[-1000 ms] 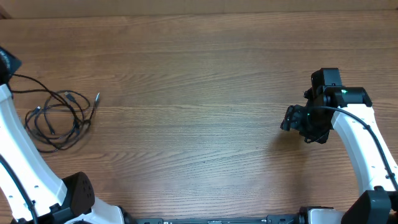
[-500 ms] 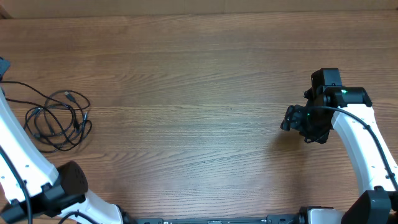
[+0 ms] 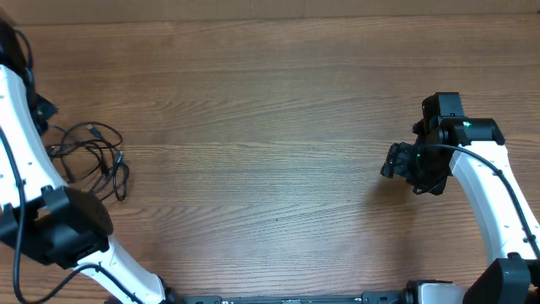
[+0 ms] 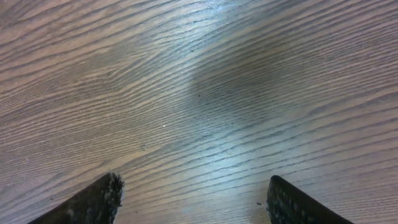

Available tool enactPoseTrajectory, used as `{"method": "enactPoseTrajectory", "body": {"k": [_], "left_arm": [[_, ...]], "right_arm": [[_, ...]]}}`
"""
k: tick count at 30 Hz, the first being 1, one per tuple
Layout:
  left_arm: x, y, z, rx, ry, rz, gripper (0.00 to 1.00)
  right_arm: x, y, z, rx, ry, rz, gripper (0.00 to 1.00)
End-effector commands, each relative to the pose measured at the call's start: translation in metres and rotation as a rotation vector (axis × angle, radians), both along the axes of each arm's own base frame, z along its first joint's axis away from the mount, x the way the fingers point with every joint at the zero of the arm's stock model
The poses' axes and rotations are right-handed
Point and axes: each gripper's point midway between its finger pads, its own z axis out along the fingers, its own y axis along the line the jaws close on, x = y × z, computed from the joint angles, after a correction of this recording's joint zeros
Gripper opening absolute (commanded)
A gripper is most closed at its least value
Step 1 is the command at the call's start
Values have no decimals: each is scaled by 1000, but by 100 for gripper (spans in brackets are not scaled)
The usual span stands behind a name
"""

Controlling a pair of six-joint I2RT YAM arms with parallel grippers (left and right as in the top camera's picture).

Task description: Untangle cables

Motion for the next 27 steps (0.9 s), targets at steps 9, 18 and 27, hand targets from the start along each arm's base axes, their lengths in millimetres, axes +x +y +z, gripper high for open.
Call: {"method": "enactPoseTrajectory", "body": {"k": [9, 18, 27], "left_arm": [[0, 0, -27, -39, 56, -10, 12], [7, -7, -31, -95, 33, -60, 72], [32, -26, -38, -212, -66, -144, 72]], "right_arm": [[-1, -1, -1, 1, 4, 0, 73], [-1, -1, -1, 1, 4, 0, 73], [-1, -1, -1, 1, 4, 0, 73]]}}
